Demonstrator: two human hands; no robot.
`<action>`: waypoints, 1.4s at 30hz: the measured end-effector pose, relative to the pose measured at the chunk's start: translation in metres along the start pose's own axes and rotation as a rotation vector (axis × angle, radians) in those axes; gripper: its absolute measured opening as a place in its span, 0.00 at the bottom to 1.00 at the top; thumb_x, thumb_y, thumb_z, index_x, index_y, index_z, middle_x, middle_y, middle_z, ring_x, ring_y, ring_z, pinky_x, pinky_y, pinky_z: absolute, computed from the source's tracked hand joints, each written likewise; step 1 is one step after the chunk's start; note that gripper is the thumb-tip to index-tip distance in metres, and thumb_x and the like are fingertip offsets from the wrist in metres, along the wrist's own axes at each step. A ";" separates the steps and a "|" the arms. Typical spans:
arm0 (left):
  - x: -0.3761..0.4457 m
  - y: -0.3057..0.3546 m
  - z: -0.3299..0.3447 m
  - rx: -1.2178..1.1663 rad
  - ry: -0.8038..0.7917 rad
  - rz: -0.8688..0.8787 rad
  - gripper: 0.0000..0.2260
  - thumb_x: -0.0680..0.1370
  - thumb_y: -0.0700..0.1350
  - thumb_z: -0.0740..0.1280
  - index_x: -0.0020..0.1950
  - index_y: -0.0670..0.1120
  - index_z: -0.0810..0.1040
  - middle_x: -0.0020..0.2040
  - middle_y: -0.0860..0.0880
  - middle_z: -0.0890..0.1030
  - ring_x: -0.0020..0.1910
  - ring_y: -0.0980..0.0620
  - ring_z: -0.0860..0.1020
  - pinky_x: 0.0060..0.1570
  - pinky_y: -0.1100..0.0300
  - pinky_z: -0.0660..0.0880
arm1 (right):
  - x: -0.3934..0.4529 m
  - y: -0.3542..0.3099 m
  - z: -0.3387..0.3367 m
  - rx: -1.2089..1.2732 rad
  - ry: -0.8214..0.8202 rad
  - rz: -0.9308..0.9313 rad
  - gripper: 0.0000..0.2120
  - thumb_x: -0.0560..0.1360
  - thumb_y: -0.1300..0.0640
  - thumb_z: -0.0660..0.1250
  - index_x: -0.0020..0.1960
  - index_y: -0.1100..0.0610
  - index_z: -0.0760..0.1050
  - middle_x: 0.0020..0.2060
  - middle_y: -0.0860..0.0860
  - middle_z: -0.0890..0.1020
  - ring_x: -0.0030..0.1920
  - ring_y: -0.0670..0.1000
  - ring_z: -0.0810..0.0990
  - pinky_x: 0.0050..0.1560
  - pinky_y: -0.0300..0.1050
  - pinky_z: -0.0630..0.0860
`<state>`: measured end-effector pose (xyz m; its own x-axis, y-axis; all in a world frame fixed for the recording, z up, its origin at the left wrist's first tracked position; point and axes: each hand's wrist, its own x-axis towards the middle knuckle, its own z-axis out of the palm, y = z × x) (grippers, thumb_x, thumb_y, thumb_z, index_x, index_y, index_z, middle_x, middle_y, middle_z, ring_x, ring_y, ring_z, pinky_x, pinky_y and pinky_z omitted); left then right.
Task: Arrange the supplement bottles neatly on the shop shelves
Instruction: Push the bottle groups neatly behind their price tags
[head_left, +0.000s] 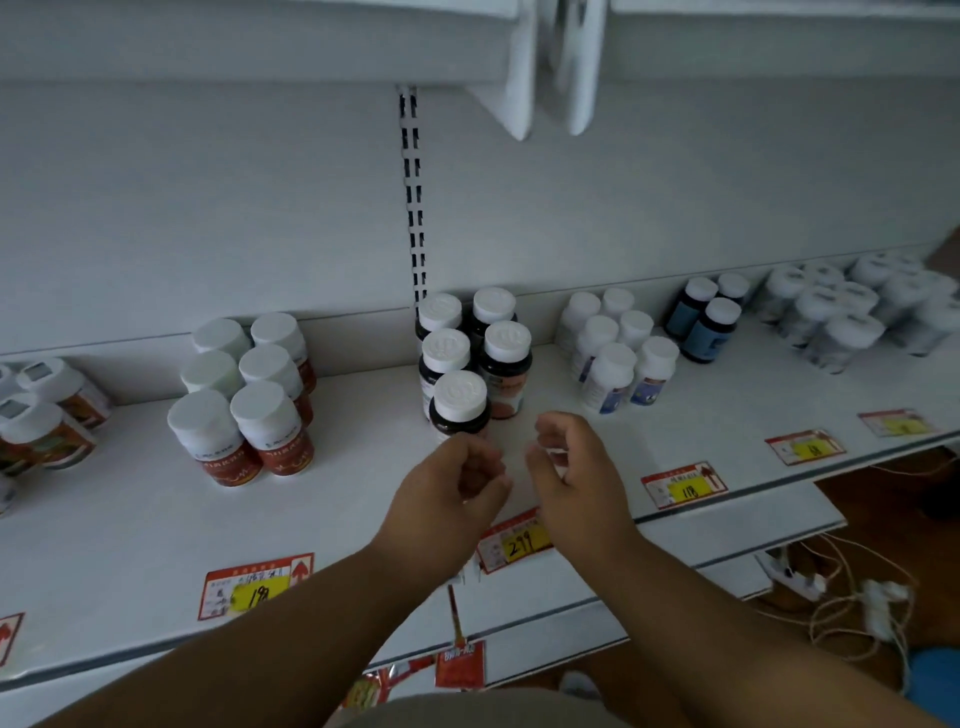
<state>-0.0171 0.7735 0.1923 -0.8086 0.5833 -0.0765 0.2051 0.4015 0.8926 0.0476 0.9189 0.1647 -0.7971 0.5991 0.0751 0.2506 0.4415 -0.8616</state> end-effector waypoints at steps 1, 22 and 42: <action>0.000 0.004 0.003 -0.008 -0.020 0.018 0.07 0.77 0.45 0.70 0.53 0.54 0.77 0.47 0.59 0.81 0.46 0.67 0.77 0.43 0.78 0.69 | 0.001 0.003 -0.006 0.002 0.026 -0.004 0.14 0.80 0.54 0.65 0.65 0.53 0.73 0.58 0.47 0.79 0.57 0.46 0.77 0.59 0.44 0.74; 0.120 0.095 0.163 -0.494 0.440 -0.279 0.19 0.84 0.53 0.54 0.76 0.55 0.64 0.67 0.57 0.69 0.64 0.60 0.65 0.61 0.67 0.59 | 0.146 0.096 -0.161 0.409 -0.068 0.244 0.24 0.83 0.40 0.52 0.74 0.49 0.64 0.69 0.46 0.72 0.68 0.50 0.71 0.68 0.50 0.68; 0.194 0.098 0.180 -0.674 0.447 -0.263 0.16 0.83 0.59 0.53 0.66 0.62 0.74 0.49 0.63 0.79 0.47 0.67 0.75 0.53 0.61 0.71 | 0.221 0.083 -0.135 0.693 -0.366 0.447 0.25 0.81 0.34 0.50 0.63 0.47 0.77 0.55 0.48 0.85 0.56 0.50 0.83 0.64 0.56 0.75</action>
<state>-0.0544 1.0527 0.1853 -0.9548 0.1392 -0.2625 -0.2777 -0.1038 0.9550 -0.0336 1.1787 0.1774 -0.8591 0.3162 -0.4024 0.2866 -0.3540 -0.8902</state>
